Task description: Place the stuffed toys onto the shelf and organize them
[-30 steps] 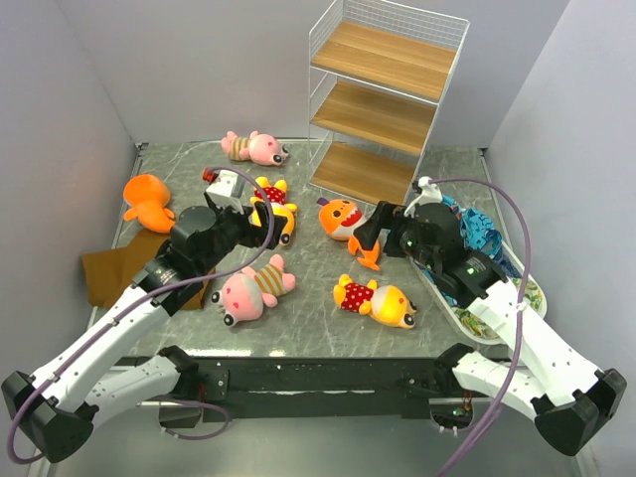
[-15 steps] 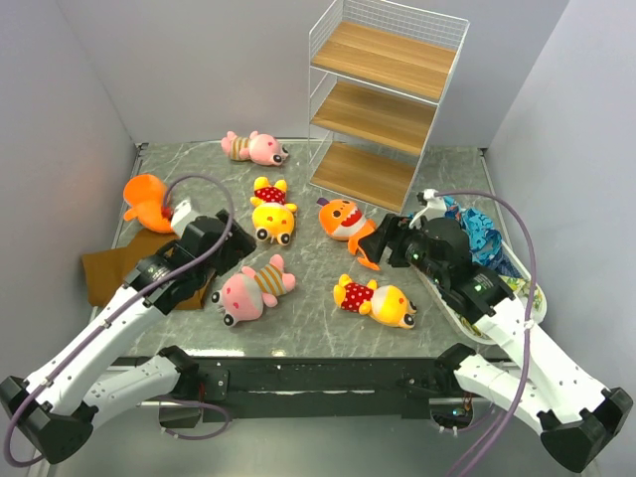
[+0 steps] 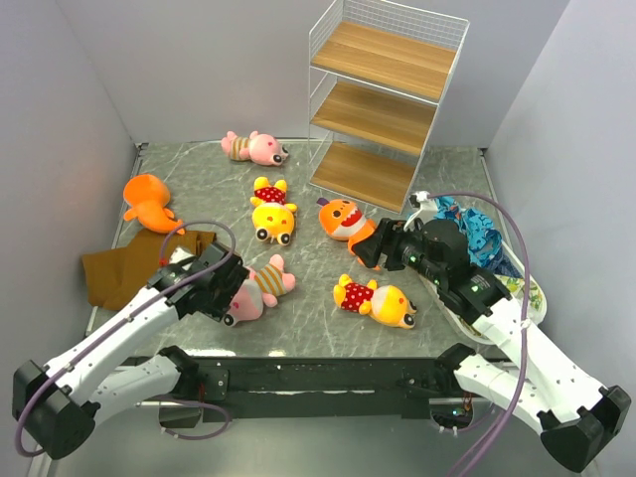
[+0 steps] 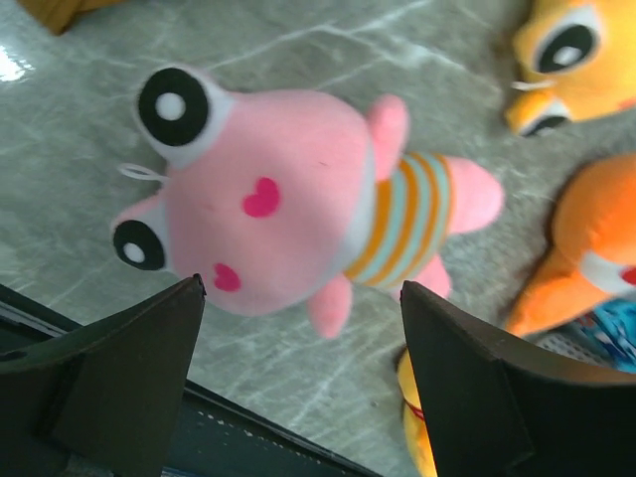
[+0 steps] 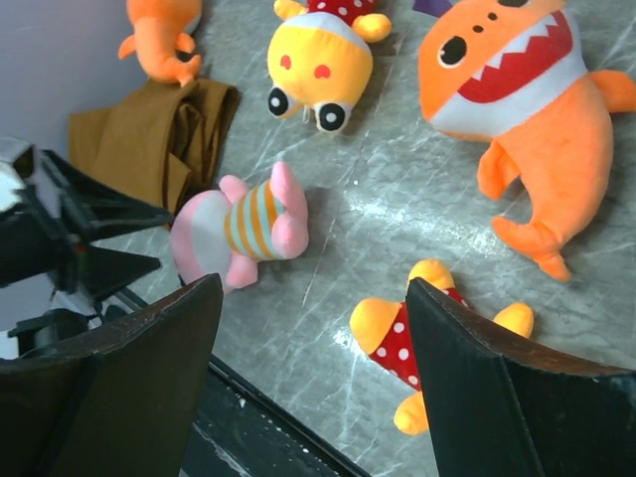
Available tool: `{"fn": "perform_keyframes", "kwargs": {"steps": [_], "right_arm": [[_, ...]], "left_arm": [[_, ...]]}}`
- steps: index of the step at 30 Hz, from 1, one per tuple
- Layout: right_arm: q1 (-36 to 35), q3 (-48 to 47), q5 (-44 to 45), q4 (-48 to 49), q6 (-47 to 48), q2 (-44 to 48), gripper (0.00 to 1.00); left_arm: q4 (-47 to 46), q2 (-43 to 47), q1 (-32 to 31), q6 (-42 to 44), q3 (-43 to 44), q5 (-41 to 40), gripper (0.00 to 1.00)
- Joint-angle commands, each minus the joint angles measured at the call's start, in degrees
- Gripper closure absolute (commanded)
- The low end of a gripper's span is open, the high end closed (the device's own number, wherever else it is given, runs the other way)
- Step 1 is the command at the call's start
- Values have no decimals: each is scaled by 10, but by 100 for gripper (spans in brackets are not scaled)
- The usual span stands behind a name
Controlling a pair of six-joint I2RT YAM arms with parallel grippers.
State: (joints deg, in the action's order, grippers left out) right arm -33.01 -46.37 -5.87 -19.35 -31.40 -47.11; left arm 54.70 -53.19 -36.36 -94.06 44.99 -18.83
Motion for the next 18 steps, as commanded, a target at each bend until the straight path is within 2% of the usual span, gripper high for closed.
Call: {"fn": "perform_keyframes", "kwargs": {"steps": [1, 4, 7, 9, 10, 13, 17, 18], "right_arm": [[-2, 6, -19, 36, 5, 17, 19], [-2, 7, -28, 41, 5, 14, 21], [-3, 8, -34, 46, 8, 12, 21], [-2, 4, -36, 47, 12, 11, 21], [-2, 3, -38, 48, 15, 10, 22], [-3, 1, -55, 55, 28, 8, 23], [-4, 15, -96, 111, 55, 12, 26], [-5, 22, -101, 126, 60, 15, 26]], "left_arm": [[-14, -23, 0, -39, -27, -19, 15], [-48, -38, 1, -18, -51, -22, 17], [-83, -66, 1, 8, -66, -14, 31], [-107, -74, 1, 54, -69, -3, 46], [-127, -79, 0, 69, -67, -1, 67], [-140, -78, 1, 121, -51, -2, 97], [-155, -64, 1, 197, -21, -7, 99], [-164, -61, 1, 248, -10, 0, 99]]}}
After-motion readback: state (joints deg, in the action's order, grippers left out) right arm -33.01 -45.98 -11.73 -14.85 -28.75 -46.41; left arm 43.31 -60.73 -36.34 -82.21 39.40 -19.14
